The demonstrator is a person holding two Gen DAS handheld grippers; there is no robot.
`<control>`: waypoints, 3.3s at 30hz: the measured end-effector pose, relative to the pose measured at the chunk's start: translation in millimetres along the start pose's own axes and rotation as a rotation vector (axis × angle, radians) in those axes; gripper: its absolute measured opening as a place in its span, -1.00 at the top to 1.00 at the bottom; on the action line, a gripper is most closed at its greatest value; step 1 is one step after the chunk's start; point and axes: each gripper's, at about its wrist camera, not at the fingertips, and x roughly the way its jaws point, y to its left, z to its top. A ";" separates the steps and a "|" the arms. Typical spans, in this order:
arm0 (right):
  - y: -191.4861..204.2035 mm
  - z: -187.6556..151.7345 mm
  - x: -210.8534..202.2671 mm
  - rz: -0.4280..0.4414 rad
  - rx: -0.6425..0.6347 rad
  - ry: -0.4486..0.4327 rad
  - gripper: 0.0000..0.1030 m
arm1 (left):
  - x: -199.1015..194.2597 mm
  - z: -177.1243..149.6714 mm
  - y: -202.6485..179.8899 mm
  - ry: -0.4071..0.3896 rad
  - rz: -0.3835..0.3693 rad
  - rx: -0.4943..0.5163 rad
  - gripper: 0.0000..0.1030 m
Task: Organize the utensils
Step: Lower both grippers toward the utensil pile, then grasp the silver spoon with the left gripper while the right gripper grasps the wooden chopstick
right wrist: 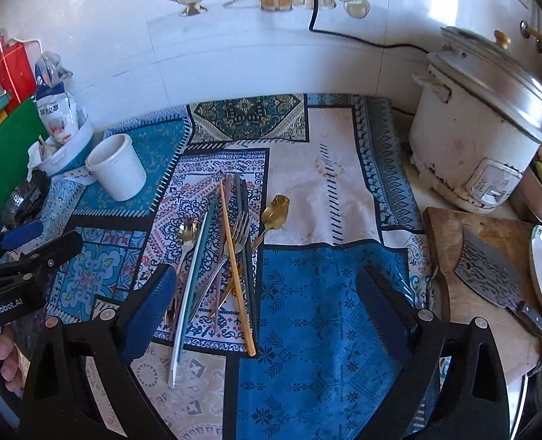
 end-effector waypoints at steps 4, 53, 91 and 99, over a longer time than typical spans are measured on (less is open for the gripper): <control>-11.8 7.6 38.6 0.046 -0.002 0.078 -0.47 | 37.8 0.2 -3.1 0.099 0.001 -0.017 -0.45; 4.1 15.3 144.7 0.357 -0.068 0.360 0.88 | 145.2 16.6 -28.0 0.391 -0.157 0.052 0.92; 2.7 28.4 98.7 0.331 -0.001 0.216 0.88 | 149.9 17.2 -2.5 0.320 0.093 -0.044 0.12; -1.4 37.5 93.5 0.333 -0.006 0.184 0.88 | 155.7 21.6 -9.6 0.298 0.082 -0.052 0.41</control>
